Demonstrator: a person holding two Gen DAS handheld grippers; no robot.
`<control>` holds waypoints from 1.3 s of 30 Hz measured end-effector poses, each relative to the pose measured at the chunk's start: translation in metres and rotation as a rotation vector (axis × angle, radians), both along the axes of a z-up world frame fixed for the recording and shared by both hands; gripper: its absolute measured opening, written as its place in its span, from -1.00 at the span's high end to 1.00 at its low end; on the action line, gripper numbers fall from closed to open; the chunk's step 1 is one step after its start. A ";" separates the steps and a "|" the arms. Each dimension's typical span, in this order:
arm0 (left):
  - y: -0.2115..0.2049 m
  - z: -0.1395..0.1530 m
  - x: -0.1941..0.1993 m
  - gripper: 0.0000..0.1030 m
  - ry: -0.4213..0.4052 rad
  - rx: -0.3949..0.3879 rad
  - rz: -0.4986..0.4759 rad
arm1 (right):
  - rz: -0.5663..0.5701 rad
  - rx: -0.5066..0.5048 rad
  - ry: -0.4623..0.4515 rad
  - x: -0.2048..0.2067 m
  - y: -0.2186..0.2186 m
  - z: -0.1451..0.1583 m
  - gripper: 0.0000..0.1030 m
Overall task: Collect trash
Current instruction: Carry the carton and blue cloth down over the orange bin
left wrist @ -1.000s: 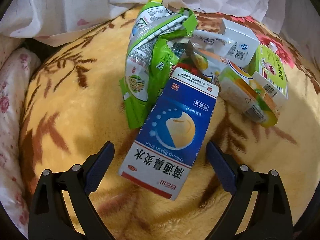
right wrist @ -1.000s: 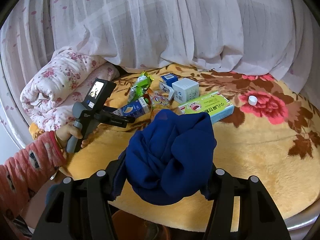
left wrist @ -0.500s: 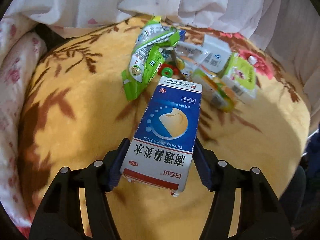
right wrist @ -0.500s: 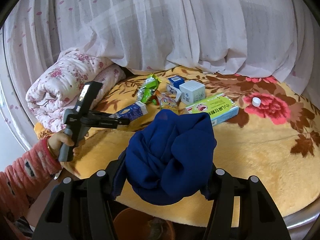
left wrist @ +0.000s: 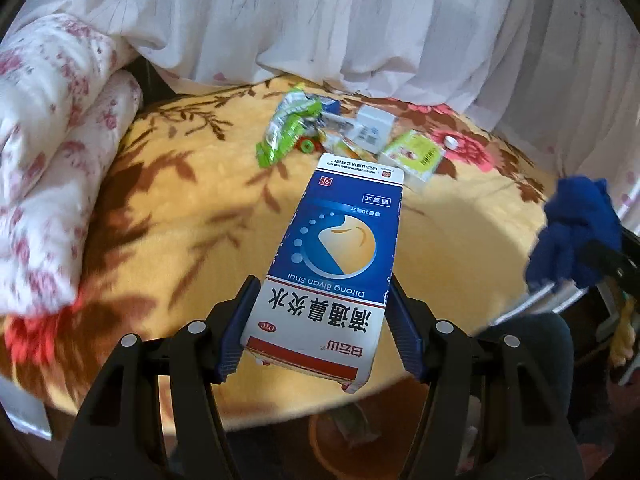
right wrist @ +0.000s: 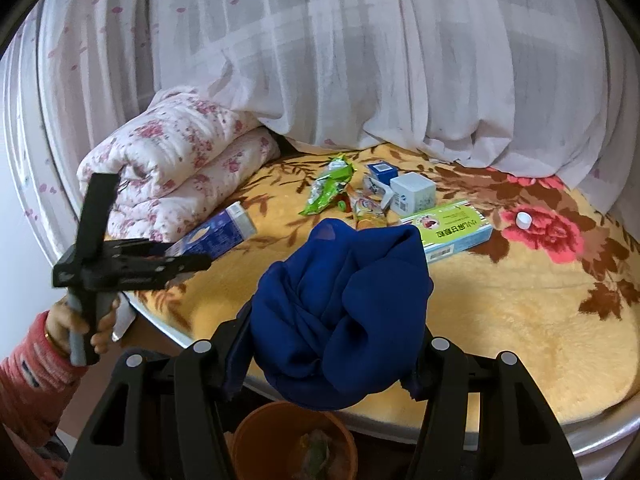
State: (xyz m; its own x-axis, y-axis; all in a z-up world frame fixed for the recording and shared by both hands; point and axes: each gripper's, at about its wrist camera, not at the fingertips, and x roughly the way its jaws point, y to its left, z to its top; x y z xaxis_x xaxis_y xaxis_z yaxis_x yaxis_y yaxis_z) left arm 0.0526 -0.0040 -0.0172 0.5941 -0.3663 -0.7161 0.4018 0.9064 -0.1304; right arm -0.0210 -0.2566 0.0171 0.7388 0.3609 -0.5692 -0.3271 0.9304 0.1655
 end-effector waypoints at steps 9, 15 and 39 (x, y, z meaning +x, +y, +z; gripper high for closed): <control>-0.007 -0.022 -0.069 -0.17 0.061 -0.006 -0.062 | 0.071 -0.070 0.029 -0.033 0.021 -0.015 -0.13; -0.017 -0.062 -0.089 -0.17 0.157 0.033 -0.085 | 0.114 -0.090 0.096 -0.043 0.030 -0.038 -0.13; -0.047 -0.226 -0.074 -0.18 0.664 0.165 -0.018 | 0.194 -0.204 0.478 -0.021 0.059 -0.192 -0.13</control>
State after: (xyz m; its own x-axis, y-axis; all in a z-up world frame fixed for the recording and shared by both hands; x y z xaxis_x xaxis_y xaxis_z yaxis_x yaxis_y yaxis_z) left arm -0.0217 -0.0510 -0.2431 0.0043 -0.2266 -0.9740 0.2996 0.9295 -0.2150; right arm -0.0423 -0.1981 -0.1744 0.3115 0.3122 -0.8975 -0.4285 0.8892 0.1605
